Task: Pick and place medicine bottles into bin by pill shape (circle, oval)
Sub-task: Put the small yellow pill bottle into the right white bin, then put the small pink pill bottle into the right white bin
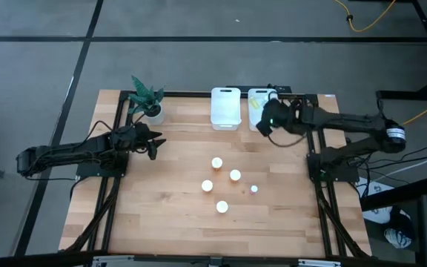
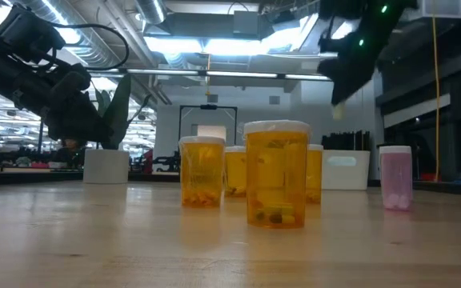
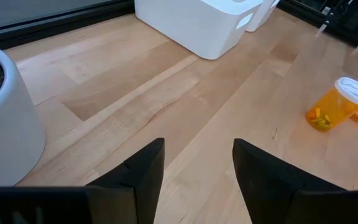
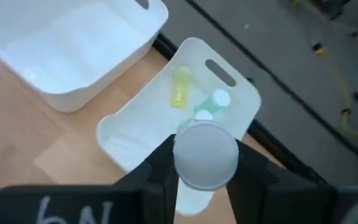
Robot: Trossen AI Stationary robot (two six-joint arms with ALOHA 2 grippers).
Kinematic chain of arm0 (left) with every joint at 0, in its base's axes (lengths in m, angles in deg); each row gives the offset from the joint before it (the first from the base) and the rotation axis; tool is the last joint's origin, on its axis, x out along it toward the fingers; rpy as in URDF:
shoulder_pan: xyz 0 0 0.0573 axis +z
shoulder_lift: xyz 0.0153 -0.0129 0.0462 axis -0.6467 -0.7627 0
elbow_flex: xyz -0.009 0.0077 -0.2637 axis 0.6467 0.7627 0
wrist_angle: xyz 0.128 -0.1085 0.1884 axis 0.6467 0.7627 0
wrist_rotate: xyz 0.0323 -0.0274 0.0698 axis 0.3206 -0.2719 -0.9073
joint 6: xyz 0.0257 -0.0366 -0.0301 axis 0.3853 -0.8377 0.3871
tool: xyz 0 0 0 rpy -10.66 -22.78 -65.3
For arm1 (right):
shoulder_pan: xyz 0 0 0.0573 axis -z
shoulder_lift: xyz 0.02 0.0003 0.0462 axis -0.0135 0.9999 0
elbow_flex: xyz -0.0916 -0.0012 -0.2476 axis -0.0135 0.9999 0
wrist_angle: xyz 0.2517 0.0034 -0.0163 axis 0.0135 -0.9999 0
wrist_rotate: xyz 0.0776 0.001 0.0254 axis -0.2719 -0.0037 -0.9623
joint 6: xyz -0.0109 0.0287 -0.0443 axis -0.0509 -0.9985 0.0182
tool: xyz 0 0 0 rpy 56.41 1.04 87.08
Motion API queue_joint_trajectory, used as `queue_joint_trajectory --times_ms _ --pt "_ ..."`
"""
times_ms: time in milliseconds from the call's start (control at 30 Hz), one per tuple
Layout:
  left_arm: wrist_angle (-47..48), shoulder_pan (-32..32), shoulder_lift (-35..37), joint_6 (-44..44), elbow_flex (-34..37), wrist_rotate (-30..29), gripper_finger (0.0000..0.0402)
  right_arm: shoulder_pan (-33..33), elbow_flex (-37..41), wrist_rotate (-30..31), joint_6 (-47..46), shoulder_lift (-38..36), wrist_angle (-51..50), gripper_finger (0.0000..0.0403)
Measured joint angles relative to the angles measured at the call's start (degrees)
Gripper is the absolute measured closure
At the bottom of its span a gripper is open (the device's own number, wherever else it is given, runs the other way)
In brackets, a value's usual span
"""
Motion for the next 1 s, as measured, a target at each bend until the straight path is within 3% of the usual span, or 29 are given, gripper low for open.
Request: queue_joint_trajectory --times_ms 200,300,567,833,1000 --pt "0.0 0.0 0.0 0.0 0.0 0.0 0.0220 11.9 6.6 -18.7 7.2 0.0 14.2 0.0299" --pt "0.0 0.0 0.0 0.0 0.0 0.0 0.0220 14.9 10.4 -23.3 7.8 0.0 18.9 0.0299" --pt "0.0 0.0 0.0 0.0 0.0 0.0 0.0220 17.1 17.6 -24.4 7.2 0.0 22.8 0.0296" --pt "0.0 0.0 0.0 -0.1 0.0 0.0 0.0220 17.1 18.1 -24.3 6.2 0.0 24.3 0.0239" --pt "0.0 0.0 0.0 -0.1 0.0 0.0 0.0220 17.1 18.1 -24.3 6.2 0.0 24.7 0.0226"
